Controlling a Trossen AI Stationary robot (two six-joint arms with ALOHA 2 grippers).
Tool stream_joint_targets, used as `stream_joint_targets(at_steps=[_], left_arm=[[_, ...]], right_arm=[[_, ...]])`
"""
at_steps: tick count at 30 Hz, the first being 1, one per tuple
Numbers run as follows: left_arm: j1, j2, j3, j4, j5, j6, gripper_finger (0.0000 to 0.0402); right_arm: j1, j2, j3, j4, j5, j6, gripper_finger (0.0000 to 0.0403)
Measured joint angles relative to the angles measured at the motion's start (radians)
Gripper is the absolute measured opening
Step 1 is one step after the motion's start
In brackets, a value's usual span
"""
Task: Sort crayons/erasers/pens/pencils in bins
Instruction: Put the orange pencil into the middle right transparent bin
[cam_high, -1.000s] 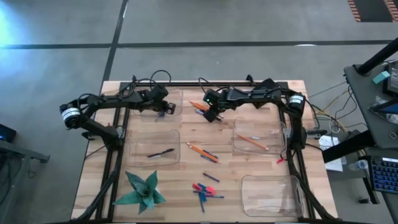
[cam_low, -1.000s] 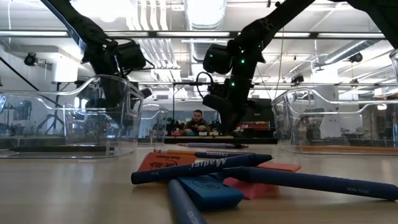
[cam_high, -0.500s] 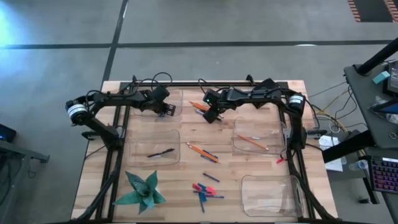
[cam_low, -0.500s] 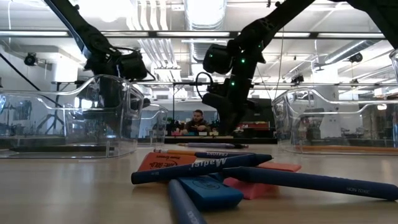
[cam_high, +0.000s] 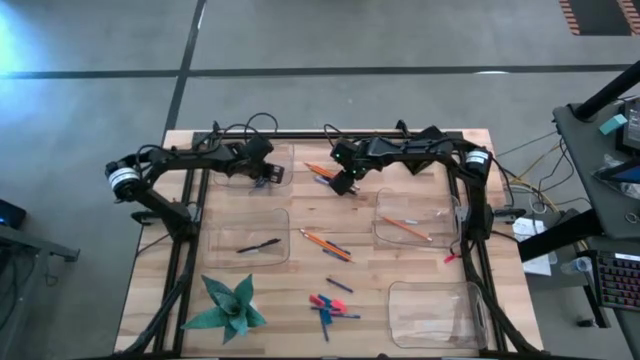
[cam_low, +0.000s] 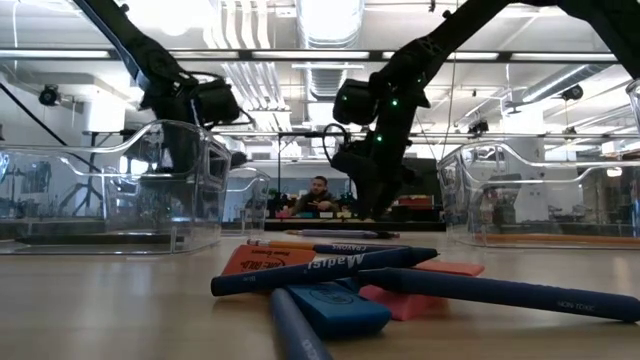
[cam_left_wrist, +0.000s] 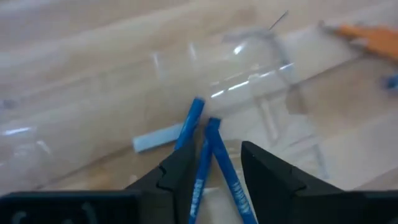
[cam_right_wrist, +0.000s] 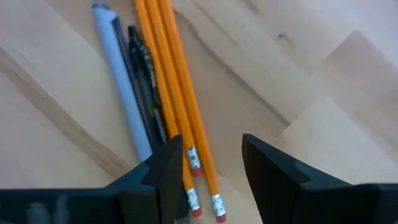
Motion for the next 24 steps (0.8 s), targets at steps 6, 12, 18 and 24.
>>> stream_joint_targets(at_steps=[6, 12, 18, 24], left_arm=[[0.001, -0.069, 0.053, 0.001, 0.004, 0.0, 0.012], [0.001, -0.187, 0.094, 0.002, 0.004, 0.0, 0.0121], [0.0, -0.317, 0.125, 0.003, 0.0, 0.043, 0.0121], [0.0, -0.433, 0.135, 0.003, -0.001, 0.044, 0.0121]], right_arm=[[0.0, 0.0, -0.02, 0.001, -0.024, 0.003, 0.0148], [-0.001, 0.0, -0.054, 0.001, -0.023, 0.003, 0.0138], [-0.001, 0.0, -0.074, 0.001, -0.018, 0.003, 0.0134], [-0.001, 0.0, -0.077, 0.002, -0.014, -0.005, 0.0136]])
